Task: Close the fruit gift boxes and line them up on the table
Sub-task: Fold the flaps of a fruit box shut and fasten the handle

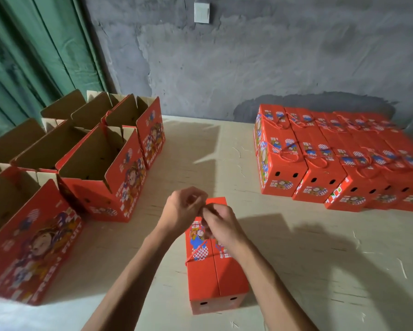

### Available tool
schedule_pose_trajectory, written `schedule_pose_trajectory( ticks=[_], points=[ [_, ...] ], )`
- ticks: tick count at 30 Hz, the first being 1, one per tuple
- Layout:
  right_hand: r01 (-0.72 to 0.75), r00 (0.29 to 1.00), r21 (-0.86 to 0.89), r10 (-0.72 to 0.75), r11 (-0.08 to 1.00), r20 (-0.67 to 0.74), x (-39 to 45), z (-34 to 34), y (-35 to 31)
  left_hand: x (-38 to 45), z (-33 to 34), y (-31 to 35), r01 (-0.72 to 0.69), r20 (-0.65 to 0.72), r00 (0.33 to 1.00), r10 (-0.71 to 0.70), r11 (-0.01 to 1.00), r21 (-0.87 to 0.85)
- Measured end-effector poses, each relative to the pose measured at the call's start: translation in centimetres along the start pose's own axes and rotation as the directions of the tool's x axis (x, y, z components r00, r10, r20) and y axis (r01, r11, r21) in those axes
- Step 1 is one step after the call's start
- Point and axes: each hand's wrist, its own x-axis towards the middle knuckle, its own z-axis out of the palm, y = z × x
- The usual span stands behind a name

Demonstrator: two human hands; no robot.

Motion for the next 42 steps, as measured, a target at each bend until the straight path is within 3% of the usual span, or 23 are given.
schedule_pose_trajectory(
  ticks=[3,8,12,18,21,26,30,36,42],
  points=[
    [0.05,0.996,-0.089,-0.056,0.995,-0.068,0.8,0.0,-0.8,0.3,0.7,-0.4,0.042,-0.073,0.996,-0.047,0.997,-0.065],
    [0.044,0.98,-0.075,-0.058,0.996,-0.192,3.0,-0.8,-1.9,0.7,1.2,-0.4,-0.052,-0.192,0.981,0.025,0.989,-0.136],
    [0.042,0.967,-0.096,-0.064,0.995,-0.245,5.4,-1.8,-4.4,1.4,1.6,-0.2,-0.088,-0.077,0.994,0.081,0.992,-0.093],
    [0.091,0.95,-0.158,-0.134,0.983,-0.284,9.5,-3.5,-8.1,5.3,1.5,0.9,-0.132,-0.12,0.985,0.126,0.99,-0.05],
    [0.123,0.931,-0.181,-0.177,0.976,-0.32,12.2,-4.9,-9.8,7.0,2.0,0.9,-0.138,-0.002,0.99,0.138,0.989,0.051],
    [0.128,0.915,-0.257,-0.215,0.958,-0.343,17.8,-7.4,-11.9,10.8,4.5,0.3,-0.172,0.236,0.969,0.077,0.895,0.412],
    [0.091,0.911,-0.311,-0.206,0.946,-0.358,22.7,-9.3,-12.1,15.4,6.8,-0.2,-0.153,0.292,0.956,0.023,0.89,0.43],
    [0.06,0.911,-0.297,-0.175,0.953,-0.374,30.0,-13.8,-11.1,23.0,10.6,-0.9,-0.247,0.335,0.939,0.079,0.833,0.494],
    [0.048,0.907,-0.341,-0.183,0.939,-0.378,36.4,-18.1,-10.4,30.1,14.2,-1.1,-0.252,0.333,0.938,0.101,0.856,0.452]
  ],
)
